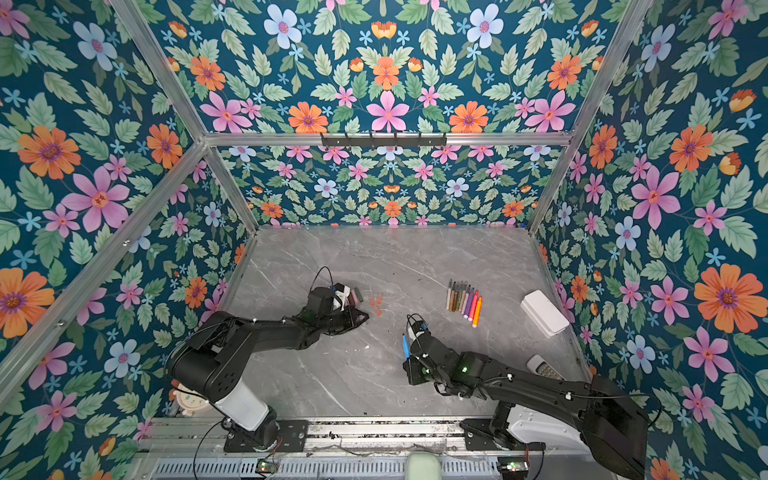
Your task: Open the pen caps
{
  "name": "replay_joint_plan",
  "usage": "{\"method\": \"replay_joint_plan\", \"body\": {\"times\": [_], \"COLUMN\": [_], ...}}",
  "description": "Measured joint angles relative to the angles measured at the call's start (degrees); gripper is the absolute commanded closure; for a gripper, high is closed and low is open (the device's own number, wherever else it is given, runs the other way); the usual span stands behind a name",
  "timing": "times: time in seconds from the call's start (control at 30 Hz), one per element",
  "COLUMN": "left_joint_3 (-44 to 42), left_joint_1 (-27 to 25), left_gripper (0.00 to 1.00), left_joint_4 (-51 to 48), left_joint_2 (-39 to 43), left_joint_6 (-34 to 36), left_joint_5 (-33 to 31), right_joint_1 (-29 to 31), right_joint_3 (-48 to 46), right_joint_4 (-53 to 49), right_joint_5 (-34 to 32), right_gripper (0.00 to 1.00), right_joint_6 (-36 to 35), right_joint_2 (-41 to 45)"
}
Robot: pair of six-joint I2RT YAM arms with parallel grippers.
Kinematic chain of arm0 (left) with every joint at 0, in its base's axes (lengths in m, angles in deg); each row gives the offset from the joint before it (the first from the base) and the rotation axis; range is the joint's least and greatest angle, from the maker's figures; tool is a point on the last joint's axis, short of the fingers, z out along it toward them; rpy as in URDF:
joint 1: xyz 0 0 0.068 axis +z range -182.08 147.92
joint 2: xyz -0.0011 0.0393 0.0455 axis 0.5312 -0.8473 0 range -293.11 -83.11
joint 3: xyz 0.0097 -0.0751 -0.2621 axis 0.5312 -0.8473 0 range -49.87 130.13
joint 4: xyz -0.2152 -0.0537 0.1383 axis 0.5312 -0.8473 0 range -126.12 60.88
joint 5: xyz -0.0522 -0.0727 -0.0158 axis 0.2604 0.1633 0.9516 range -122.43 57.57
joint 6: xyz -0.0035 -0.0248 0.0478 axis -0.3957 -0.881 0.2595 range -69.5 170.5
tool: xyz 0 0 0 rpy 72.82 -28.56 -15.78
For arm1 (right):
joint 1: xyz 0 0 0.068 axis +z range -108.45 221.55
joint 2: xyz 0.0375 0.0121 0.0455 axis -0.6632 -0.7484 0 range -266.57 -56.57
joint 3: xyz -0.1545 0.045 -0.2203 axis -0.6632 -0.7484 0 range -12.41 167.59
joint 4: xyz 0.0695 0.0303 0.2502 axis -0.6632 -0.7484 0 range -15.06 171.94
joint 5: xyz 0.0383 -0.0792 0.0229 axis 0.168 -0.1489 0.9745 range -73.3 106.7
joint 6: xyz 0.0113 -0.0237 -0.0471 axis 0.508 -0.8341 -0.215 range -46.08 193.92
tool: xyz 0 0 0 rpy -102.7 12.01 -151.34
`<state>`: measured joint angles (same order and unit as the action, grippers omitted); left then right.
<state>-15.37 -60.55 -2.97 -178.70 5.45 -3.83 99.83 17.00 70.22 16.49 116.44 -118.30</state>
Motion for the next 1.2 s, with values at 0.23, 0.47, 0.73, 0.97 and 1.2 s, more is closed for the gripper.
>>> {"method": "replay_joint_plan", "body": {"times": [0.23, 0.47, 0.73, 0.97, 1.2], "left_joint_3": [0.52, 1.27, 1.33, 1.33, -1.31], "left_joint_1": [0.02, 0.04, 0.04, 0.04, -0.74], "left_gripper": [0.77, 0.75, 0.75, 0.75, 0.75], "left_joint_4": [0.02, -0.02, -0.2, -0.44, -0.04], "left_joint_2": [-0.94, -1.07, -0.7, 0.63, 5.46], "left_joint_6": [0.0, 0.22, 0.24, 0.26, -1.14], "left_joint_5": [0.02, 0.0, -0.15, -0.17, -0.02], "right_joint_1": [0.0, 0.0, -0.02, -0.31, -0.7], "right_joint_3": [-0.11, -0.22, -0.26, -0.24, -0.33], "right_joint_4": [0.0, 0.0, -0.83, -2.51, -3.1], "right_joint_5": [-0.17, -0.24, -0.76, -1.6, -1.53], "right_gripper": [1.0, 1.0, 1.0, 1.0, 1.0], "right_joint_6": [0.39, 0.39, 0.39, 0.37, 0.37], "right_joint_2": [-0.26, -0.28, 1.07, 2.67, 2.49]}}
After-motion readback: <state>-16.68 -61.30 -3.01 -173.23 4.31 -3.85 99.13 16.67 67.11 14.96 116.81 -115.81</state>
